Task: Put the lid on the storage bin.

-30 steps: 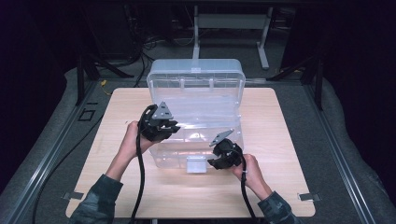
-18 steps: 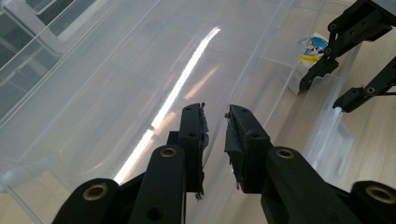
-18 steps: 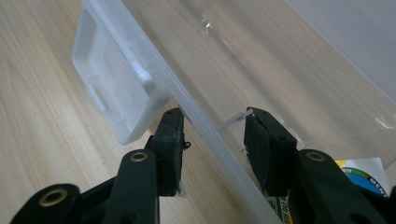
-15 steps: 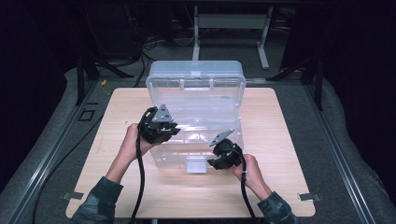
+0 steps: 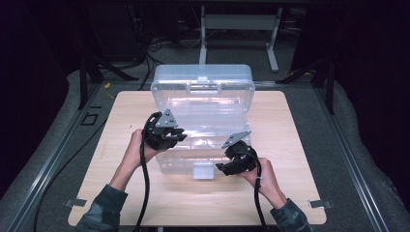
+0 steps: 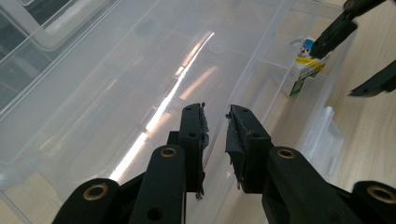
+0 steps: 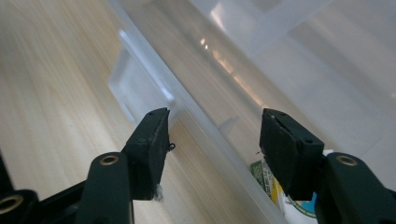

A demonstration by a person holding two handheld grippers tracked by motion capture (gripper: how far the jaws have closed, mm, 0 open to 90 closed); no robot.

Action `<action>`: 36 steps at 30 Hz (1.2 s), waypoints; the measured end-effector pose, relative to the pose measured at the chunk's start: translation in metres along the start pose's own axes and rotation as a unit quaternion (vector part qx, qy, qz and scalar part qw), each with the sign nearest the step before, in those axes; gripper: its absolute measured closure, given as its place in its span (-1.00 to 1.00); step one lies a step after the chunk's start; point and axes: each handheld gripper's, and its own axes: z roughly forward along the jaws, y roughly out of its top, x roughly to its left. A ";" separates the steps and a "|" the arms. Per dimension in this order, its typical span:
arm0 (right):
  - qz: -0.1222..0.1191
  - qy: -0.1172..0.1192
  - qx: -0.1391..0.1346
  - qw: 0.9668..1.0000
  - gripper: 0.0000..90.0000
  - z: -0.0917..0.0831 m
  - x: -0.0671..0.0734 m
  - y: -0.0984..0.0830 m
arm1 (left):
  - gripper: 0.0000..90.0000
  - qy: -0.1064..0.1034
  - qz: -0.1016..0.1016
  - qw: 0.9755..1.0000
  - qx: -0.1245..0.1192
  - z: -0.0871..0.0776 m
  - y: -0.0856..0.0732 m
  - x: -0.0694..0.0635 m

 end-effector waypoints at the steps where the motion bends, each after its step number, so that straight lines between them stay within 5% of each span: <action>1: 0.000 0.004 -0.008 1.000 -0.06 -0.006 0.000 0.001 | 0.67 0.001 0.000 1.000 0.001 0.000 0.000 0.000; 13: -0.002 0.028 -0.069 0.997 0.00 -0.056 -0.004 0.025 | 0.65 0.007 0.003 1.000 0.015 0.001 0.003 -0.003; 22: 0.015 -0.003 -0.087 0.996 0.01 -0.066 -0.033 0.059 | 0.65 -0.002 -0.004 1.000 0.013 0.002 0.001 -0.003; 27: 0.027 -0.046 -0.082 0.995 0.39 -0.064 -0.052 0.071 | 0.63 -0.003 -0.004 1.000 0.010 0.001 0.000 -0.003; 33: 0.058 -0.043 -0.111 0.991 0.70 -0.064 -0.073 0.079 | 0.63 -0.003 -0.004 1.000 0.009 0.001 -0.001 -0.003; 36: 0.063 -0.068 -0.129 0.987 0.81 -0.066 -0.078 0.083 | 0.62 -0.003 -0.007 1.000 0.007 0.001 -0.001 -0.004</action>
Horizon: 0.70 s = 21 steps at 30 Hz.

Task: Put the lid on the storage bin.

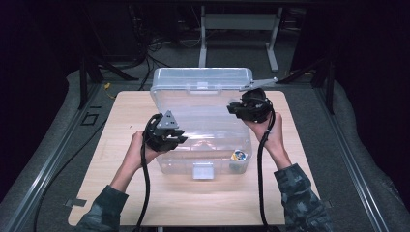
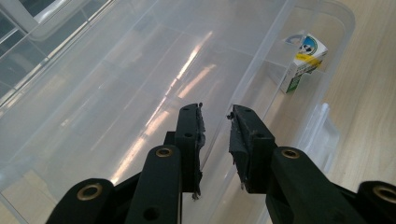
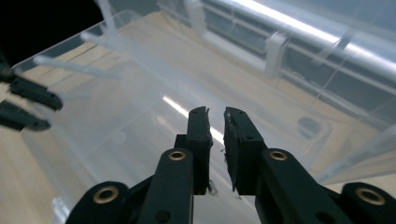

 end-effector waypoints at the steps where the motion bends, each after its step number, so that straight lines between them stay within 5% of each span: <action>1: 0.002 -0.001 -0.007 1.000 0.82 0.000 -0.002 0.001 | 0.62 0.000 0.000 1.000 -0.001 0.000 -0.001 0.000; 21: 0.007 -0.016 -0.035 0.999 0.92 -0.010 -0.004 -0.002 | 0.54 0.012 0.004 1.000 -0.005 0.001 -0.007 -0.009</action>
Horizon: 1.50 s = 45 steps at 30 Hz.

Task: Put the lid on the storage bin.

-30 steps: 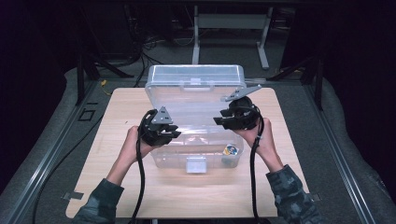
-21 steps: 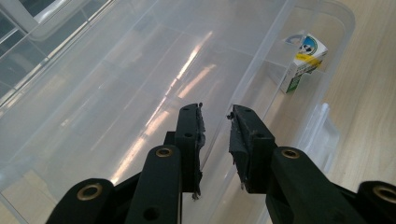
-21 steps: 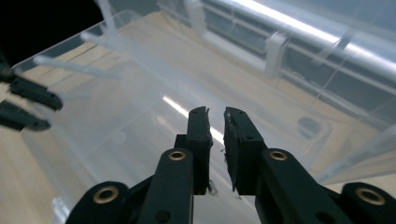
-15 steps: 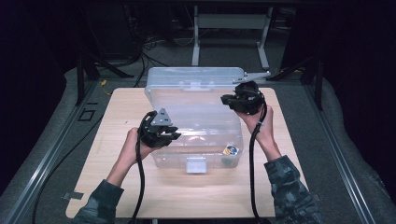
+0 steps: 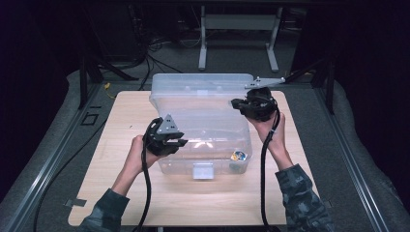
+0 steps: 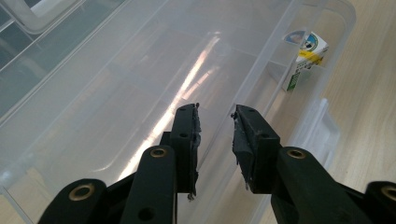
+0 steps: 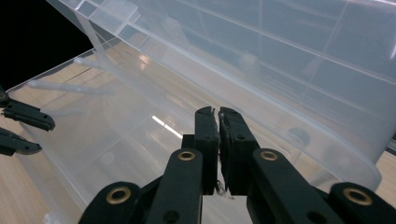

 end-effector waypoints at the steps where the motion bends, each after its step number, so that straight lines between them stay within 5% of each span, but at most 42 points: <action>1: 0.001 0.003 -0.002 1.000 0.92 0.000 0.001 -0.001 | 0.54 -0.001 0.000 1.000 0.001 0.000 0.000 -0.001; 11: -0.007 0.004 0.008 1.000 0.92 -0.002 0.005 -0.015 | 0.31 0.008 -0.012 1.000 0.003 -0.003 -0.010 -0.002; 12: -0.004 0.021 0.003 1.000 0.92 -0.002 0.004 -0.017 | 0.25 0.006 -0.018 1.000 0.002 -0.005 -0.011 -0.002; 15: -0.009 0.006 0.012 1.000 0.92 -0.004 0.008 -0.020 | -0.06 0.013 -0.032 0.999 -0.002 -0.009 -0.017 -0.002; 16: -0.007 0.020 0.005 1.000 0.92 -0.004 0.008 -0.021 | -0.14 0.015 -0.036 0.999 -0.005 -0.010 -0.019 -0.003; 22: -0.013 0.021 0.008 1.000 0.92 -0.006 0.013 -0.026 | -0.62 0.026 -0.055 0.998 -0.023 -0.021 -0.030 -0.006; 29: -0.015 0.021 0.008 1.000 0.92 -0.008 0.017 -0.028 | -0.85 0.049 -0.063 0.996 -0.034 -0.035 -0.041 -0.010; 36: -0.005 0.030 0.002 1.000 0.92 -0.009 0.016 -0.035 | -0.98 0.081 -0.094 0.991 -0.048 -0.045 -0.063 -0.013; 42: 0.000 0.033 0.005 0.999 0.92 -0.007 0.015 -0.039 | -0.98 0.087 -0.130 0.987 -0.034 -0.030 -0.091 -0.008; 45: 0.004 0.038 0.000 0.999 0.91 -0.007 0.014 -0.041 | -1.00 0.070 -0.140 0.987 -0.038 -0.021 -0.102 -0.005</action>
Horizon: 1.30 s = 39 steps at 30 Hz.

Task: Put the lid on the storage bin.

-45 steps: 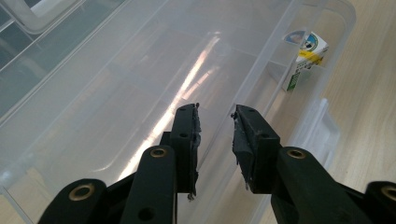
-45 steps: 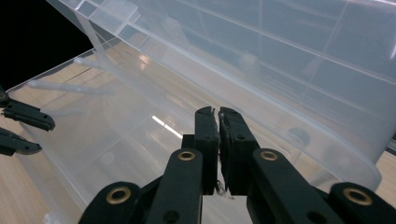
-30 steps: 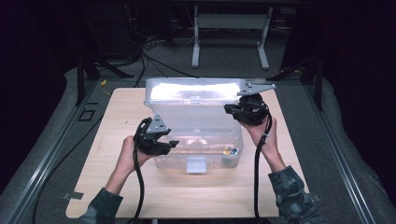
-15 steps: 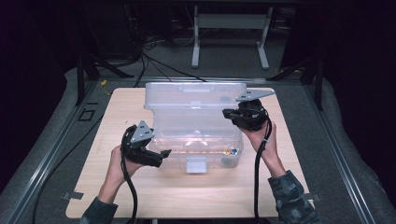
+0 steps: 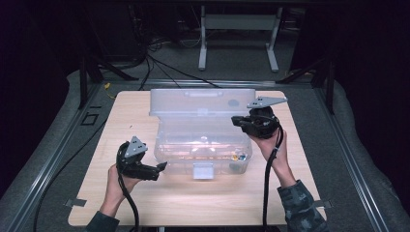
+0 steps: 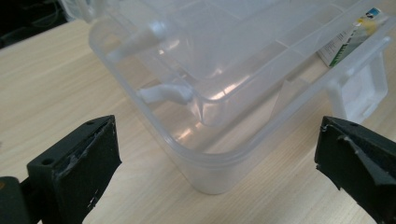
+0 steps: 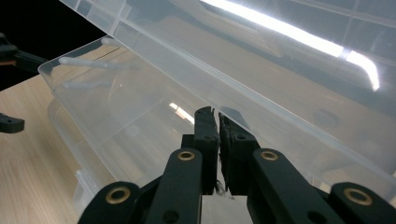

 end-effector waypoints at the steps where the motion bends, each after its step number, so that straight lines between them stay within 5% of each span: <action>1: -0.001 0.000 -0.002 1.000 0.91 0.000 0.000 -0.001 | -1.00 0.000 -0.003 1.000 -0.002 0.002 -0.003 0.000; 25: 0.006 0.024 0.007 1.000 0.92 -0.002 0.009 -0.029 | -0.79 -0.008 -0.010 1.000 0.012 0.027 -0.018 0.002; 26: 0.005 0.010 0.014 1.000 0.93 -0.003 0.009 -0.030 | -0.78 -0.008 -0.009 1.000 0.013 0.028 -0.018 0.002; 36: 0.013 0.024 0.017 0.999 0.93 -0.005 0.009 -0.041 | -0.75 -0.021 -0.006 1.000 0.008 0.033 -0.022 0.002; 39: 0.021 0.009 0.027 0.999 0.92 -0.009 0.006 -0.046 | -0.74 -0.025 -0.008 1.000 0.009 0.034 -0.023 0.002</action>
